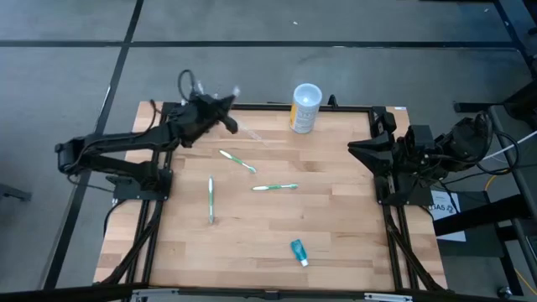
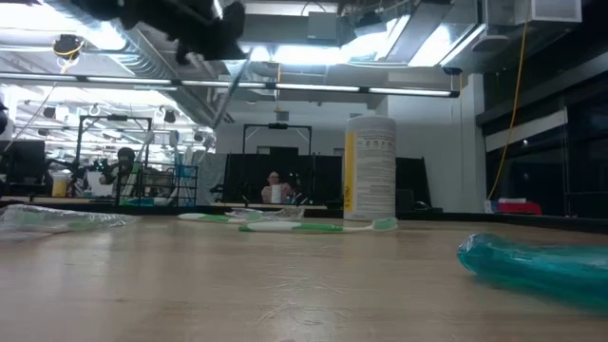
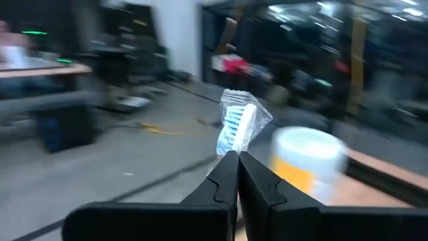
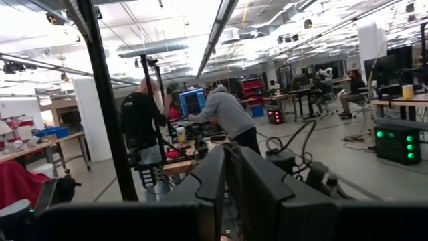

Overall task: Pick & Place toothbrushing station
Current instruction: Put the blue toothbrush into the right section of the black organizer

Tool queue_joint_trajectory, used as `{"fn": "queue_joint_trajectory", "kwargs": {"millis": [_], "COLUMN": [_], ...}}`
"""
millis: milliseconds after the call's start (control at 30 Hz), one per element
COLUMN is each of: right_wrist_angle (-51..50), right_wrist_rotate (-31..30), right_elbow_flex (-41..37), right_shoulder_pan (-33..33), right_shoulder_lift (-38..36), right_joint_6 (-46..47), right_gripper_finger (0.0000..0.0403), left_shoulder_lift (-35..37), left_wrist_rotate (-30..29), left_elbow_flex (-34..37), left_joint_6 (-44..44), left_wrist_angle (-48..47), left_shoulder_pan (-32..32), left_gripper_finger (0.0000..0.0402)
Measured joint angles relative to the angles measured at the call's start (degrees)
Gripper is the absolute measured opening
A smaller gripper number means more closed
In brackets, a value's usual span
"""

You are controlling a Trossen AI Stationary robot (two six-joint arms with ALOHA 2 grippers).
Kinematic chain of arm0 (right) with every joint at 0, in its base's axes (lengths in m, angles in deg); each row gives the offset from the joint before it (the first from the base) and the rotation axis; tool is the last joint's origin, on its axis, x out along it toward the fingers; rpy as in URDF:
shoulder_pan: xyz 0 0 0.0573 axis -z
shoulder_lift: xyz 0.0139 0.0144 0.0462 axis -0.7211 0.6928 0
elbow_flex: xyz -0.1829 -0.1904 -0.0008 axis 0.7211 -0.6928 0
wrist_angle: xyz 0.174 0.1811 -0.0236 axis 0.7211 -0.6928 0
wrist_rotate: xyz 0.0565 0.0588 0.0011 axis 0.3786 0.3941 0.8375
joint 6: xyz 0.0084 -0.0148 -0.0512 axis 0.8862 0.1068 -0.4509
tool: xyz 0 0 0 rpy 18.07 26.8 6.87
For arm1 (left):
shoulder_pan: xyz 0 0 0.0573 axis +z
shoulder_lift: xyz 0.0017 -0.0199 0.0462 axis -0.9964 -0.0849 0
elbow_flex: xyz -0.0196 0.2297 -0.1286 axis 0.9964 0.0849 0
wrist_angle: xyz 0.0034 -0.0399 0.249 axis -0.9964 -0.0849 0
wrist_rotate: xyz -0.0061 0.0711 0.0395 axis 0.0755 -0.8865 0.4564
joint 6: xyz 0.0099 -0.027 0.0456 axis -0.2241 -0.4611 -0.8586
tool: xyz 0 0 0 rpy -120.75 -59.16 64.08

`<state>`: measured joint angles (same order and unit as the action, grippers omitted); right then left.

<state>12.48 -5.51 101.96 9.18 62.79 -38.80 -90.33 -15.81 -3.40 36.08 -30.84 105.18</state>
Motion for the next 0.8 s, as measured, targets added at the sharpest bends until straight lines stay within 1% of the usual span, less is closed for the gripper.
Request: {"fn": "queue_joint_trajectory", "kwargs": {"millis": [100, 167, 267, 400, 567, 667, 800], "right_wrist_angle": [0.04, 0.02, 0.05, 0.14, 0.23, 0.22, 0.23], "right_wrist_rotate": [-0.20, -1.52, -3.31, -5.57, -7.84, -8.92, -9.22], "right_elbow_flex": [0.00, 0.00, 0.00, 0.00, 0.00, 0.00, 0.00], "right_shoulder_pan": [0.00, 0.00, 0.00, 0.00, 0.00, 0.00, 0.00], "right_shoulder_lift": [0.00, 0.00, -0.01, -0.06, -0.17, -0.18, -0.22], "right_joint_6": [0.00, 0.00, 0.02, 0.08, 0.74, 1.34, 1.81], "right_gripper_finger": [0.0049, 0.0049, 0.0049, 0.0049, 0.0049, 0.0049, 0.0049], "left_shoulder_lift": [2.27, 2.89, 2.67, 0.12, -4.74, -7.91, -11.50], "left_wrist_rotate": [-5.57, -9.63, -12.32, -11.14, -8.46, -6.80, -6.35], "left_elbow_flex": [4.01, 6.32, 9.34, 12.57, 14.03, 14.10, 14.12], "left_joint_6": [-1.07, -2.88, -4.16, -3.61, -2.60, -0.51, 1.28], "left_wrist_angle": [5.13, 9.04, 15.77, 23.84, 33.64, 37.01, 37.62], "left_shoulder_pan": [2.64, 4.31, 7.51, 12.38, 16.97, 18.62, 18.48], "left_gripper_finger": [0.0001, 0.0001, 0.0001, 0.0001, 0.0001, 0.0001, 0.0001]}}
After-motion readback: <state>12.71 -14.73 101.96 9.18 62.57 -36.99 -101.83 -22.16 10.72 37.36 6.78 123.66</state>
